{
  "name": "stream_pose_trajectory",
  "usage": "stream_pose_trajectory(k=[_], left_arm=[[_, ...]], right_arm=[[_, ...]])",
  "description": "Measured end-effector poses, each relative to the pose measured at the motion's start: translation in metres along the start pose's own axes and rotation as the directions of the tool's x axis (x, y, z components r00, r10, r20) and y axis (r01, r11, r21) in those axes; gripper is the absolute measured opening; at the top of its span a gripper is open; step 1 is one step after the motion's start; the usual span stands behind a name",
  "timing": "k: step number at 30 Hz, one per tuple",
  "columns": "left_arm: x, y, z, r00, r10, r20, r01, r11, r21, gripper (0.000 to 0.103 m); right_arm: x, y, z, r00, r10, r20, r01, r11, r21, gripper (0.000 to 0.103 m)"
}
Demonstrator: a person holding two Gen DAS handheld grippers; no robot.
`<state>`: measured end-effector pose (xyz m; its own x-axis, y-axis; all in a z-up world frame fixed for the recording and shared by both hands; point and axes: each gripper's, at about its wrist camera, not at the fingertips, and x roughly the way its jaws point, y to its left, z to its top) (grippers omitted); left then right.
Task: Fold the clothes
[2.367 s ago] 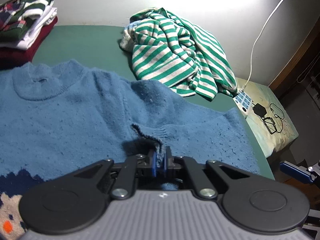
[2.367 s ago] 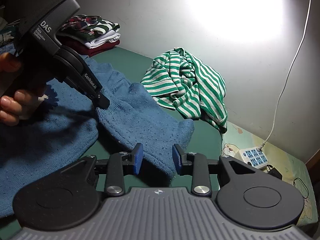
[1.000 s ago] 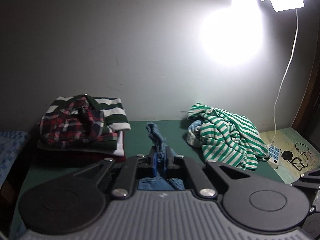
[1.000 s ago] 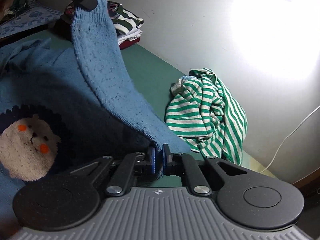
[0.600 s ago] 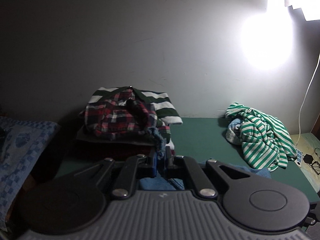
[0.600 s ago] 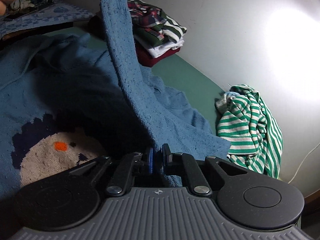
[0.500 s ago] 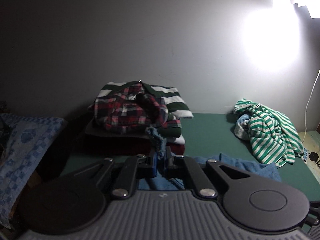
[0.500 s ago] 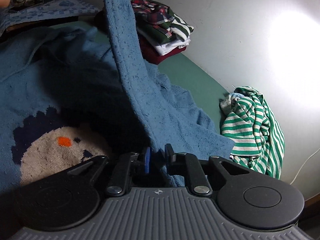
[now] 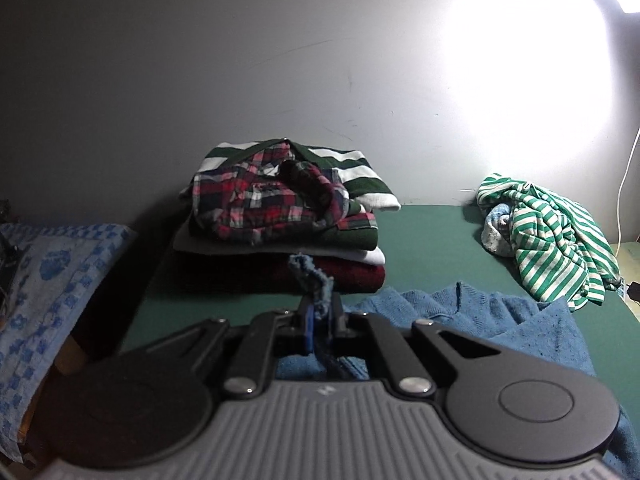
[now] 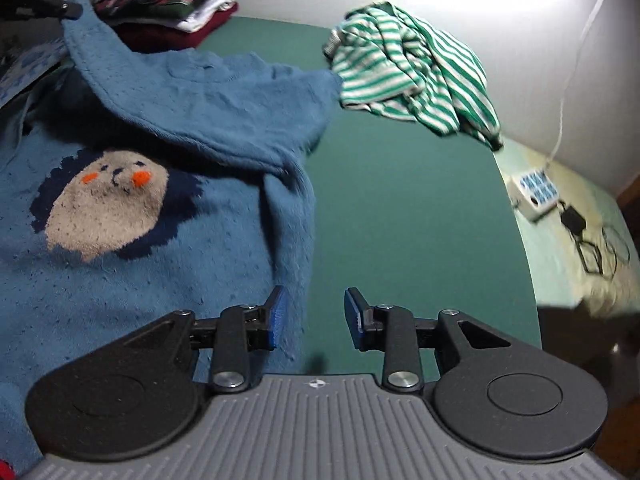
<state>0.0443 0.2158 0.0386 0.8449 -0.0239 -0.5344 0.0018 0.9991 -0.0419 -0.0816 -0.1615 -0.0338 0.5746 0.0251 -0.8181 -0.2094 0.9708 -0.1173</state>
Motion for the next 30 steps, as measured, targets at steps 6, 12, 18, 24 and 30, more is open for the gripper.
stream_pose_trajectory(k=[6, 12, 18, 24, 30], left_arm=[[-0.012, 0.008, 0.008, 0.998, 0.033, 0.048, -0.032, 0.999, -0.017, 0.000], [-0.036, 0.014, 0.018, 0.987, 0.091, 0.134, -0.091, 0.996, -0.006, 0.000], [-0.037, 0.026, 0.007, 0.987, 0.119, 0.104, -0.118, 0.993, -0.013, 0.000], [-0.039, 0.042, 0.000, 0.987, 0.141, 0.081, -0.138, 0.989, -0.048, 0.000], [-0.044, 0.044, 0.001, 0.978, 0.184, 0.103, -0.183, 0.983, -0.022, 0.000]], right_arm=[[0.009, -0.002, -0.019, 0.994, 0.104, -0.018, -0.098, 0.974, 0.206, 0.033], [0.019, 0.006, -0.007, 0.995, 0.102, 0.005, -0.102, 0.983, 0.150, 0.032], [0.024, 0.013, 0.001, 0.995, 0.102, -0.003, -0.101, 0.992, 0.076, 0.032], [0.021, 0.019, 0.000, 0.998, 0.068, -0.003, -0.068, 0.998, -0.010, 0.032], [0.006, 0.019, -0.011, 0.998, 0.057, 0.005, -0.057, 0.996, -0.063, 0.033]])
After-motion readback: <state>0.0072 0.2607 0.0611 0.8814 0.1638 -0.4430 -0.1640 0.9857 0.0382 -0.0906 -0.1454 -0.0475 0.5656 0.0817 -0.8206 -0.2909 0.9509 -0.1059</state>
